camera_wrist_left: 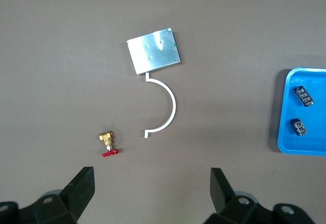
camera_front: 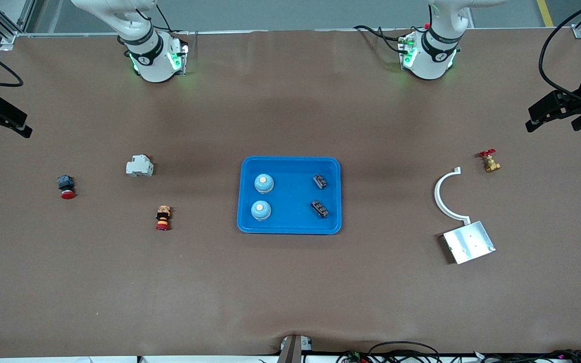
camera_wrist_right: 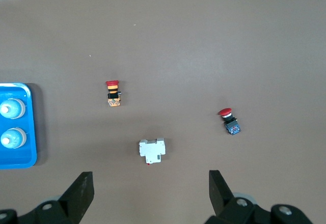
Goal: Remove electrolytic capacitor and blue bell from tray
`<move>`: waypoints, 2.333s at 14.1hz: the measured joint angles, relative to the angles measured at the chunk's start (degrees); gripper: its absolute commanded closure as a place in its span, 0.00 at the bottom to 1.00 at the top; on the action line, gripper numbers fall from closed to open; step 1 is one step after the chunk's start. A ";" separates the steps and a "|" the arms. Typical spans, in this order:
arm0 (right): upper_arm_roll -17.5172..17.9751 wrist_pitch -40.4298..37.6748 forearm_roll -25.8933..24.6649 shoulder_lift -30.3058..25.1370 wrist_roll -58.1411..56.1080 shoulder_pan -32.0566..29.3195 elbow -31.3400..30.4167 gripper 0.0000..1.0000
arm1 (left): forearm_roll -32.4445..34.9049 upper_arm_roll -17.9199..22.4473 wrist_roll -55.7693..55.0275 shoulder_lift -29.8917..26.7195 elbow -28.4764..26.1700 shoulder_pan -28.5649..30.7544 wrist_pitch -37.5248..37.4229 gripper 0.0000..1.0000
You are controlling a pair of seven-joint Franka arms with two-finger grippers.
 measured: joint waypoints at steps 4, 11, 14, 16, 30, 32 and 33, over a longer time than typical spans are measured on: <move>-0.04 0.29 0.00 -0.16 0.00 0.00 -0.61 0.00 | 0.00 0.00 0.00 0.01 0.00 0.00 0.00 0.00; -0.08 1.54 0.00 -0.61 0.00 0.00 -1.98 0.00 | -0.04 -0.76 -2.54 0.01 0.00 -0.19 -0.06 0.00; -0.08 5.72 0.00 -1.55 0.00 0.00 -6.45 0.00 | -0.12 -3.05 -5.67 0.02 -0.01 -0.31 -1.33 0.00; -0.09 9.06 0.00 -2.58 0.00 0.00 -10.68 0.00 | -0.19 -4.80 -8.13 0.12 -0.07 -0.36 -3.16 0.00; 0.24 23.91 3.87 -4.60 3.83 0.31 -30.19 0.00 | -5.12 -21.41 -43.70 16.68 -0.38 -3.83 0.97 0.00; 0.81 24.60 3.92 -4.73 8.44 2.07 -31.01 0.00 | -5.13 -21.47 -47.56 20.48 -0.37 -6.28 6.50 0.00; 0.99 25.56 3.94 -4.82 10.96 3.37 -31.63 0.00 | -5.13 -21.47 -49.44 22.31 -0.37 -7.34 9.14 0.00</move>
